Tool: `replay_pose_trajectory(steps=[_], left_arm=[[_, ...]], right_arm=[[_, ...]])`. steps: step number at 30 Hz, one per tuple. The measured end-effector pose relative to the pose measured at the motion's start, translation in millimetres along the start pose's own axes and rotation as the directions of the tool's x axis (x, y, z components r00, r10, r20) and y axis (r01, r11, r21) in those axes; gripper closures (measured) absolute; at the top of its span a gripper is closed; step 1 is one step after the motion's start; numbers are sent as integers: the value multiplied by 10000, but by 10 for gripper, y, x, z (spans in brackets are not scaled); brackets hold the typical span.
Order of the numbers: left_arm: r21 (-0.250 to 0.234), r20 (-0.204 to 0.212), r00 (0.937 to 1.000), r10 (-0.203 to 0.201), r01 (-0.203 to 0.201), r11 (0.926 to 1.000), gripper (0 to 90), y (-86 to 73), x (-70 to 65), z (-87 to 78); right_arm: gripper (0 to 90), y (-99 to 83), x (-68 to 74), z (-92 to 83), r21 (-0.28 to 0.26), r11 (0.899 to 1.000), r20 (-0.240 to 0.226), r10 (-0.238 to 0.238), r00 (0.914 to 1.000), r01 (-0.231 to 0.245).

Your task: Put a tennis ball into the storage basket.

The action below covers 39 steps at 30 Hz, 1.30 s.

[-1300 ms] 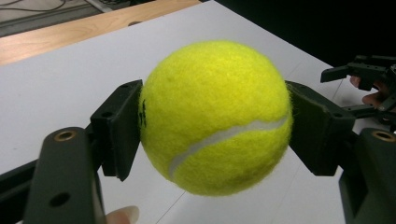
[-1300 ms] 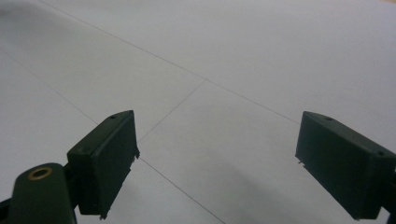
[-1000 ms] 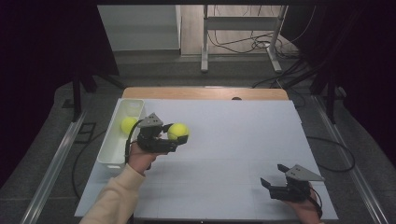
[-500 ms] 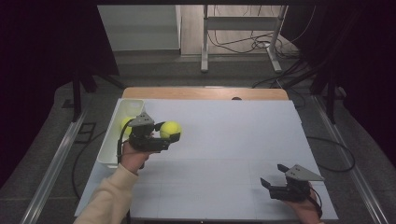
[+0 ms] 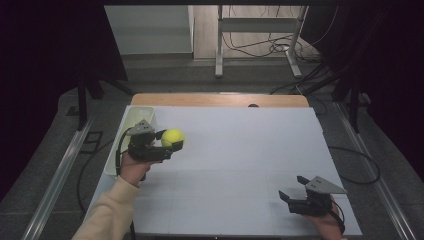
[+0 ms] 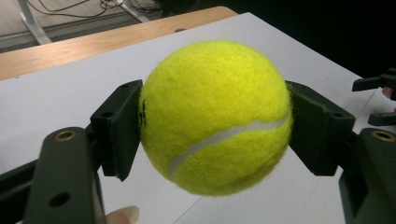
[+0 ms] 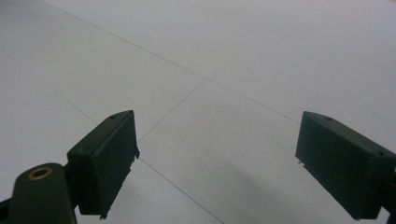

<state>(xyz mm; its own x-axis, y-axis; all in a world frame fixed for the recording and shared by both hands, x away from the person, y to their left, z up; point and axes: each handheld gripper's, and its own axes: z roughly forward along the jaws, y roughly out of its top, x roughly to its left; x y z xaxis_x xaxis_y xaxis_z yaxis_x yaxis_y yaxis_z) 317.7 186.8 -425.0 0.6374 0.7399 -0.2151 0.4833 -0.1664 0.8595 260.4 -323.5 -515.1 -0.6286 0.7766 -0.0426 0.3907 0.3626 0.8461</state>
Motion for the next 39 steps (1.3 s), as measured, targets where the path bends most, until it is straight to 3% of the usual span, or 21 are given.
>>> replay_pose_trajectory(steps=[20,39], left_arm=[[16,-709,9969,-335,337,9994,268,-61,223,-186],[-75,-1438,9868,-750,747,9972,268,-123,467,-372]], right_arm=[[134,0,-4,1,5,10000,33,20,10000,-20],[134,2,0,8,10,10000,33,24,10000,-24]])
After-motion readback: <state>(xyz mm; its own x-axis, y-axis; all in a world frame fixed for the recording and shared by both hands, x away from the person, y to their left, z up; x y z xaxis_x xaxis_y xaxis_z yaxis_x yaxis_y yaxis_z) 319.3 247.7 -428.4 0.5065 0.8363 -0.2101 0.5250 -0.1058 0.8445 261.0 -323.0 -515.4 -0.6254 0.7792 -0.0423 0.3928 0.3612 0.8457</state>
